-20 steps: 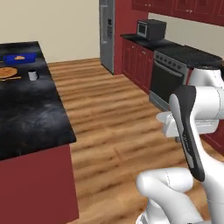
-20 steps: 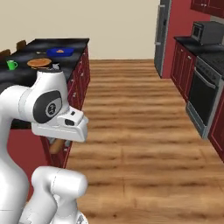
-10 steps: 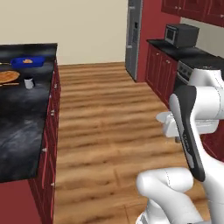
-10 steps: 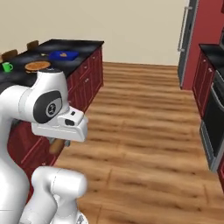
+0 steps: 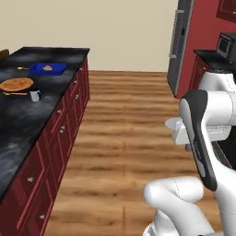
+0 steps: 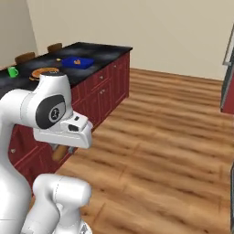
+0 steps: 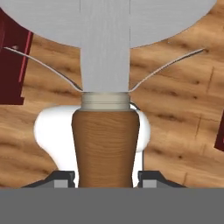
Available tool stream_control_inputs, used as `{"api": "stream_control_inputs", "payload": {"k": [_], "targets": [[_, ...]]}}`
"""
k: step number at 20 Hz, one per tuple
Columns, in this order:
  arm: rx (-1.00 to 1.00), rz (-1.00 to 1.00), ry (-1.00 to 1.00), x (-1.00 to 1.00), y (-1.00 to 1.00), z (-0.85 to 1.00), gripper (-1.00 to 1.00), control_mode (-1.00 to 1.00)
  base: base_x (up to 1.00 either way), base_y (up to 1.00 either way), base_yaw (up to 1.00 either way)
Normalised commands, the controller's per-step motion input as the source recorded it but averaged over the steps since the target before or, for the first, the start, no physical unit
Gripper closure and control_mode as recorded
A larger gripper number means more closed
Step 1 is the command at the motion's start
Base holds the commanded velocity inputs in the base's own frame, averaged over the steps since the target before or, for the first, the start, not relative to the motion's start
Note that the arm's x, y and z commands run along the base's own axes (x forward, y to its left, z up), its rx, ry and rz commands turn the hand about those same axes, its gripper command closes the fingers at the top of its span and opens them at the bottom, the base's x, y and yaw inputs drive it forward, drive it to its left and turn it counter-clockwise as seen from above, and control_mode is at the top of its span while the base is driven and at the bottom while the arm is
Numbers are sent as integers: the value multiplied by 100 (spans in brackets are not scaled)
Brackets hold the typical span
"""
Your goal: Take the pizza cutter from the drawer on the left and place it on the dining counter for cutting.
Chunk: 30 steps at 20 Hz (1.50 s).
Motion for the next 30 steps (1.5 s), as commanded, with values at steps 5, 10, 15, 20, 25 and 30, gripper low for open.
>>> {"api": "stream_control_inputs", "payload": {"k": [5,10,15,20,25,30], "targets": [[0,0,0,0,0,0,100,100,100,-76,43],[0,0,0,0,0,0,100,100,100,-74,44],[0,0,0,0,0,0,100,100,100,-68,45],[0,0,0,0,0,0,100,100,100,-63,49],[0,0,0,0,0,0,100,100,100,-55,57],[0,0,0,0,0,0,100,100,100,-53,57]]}}
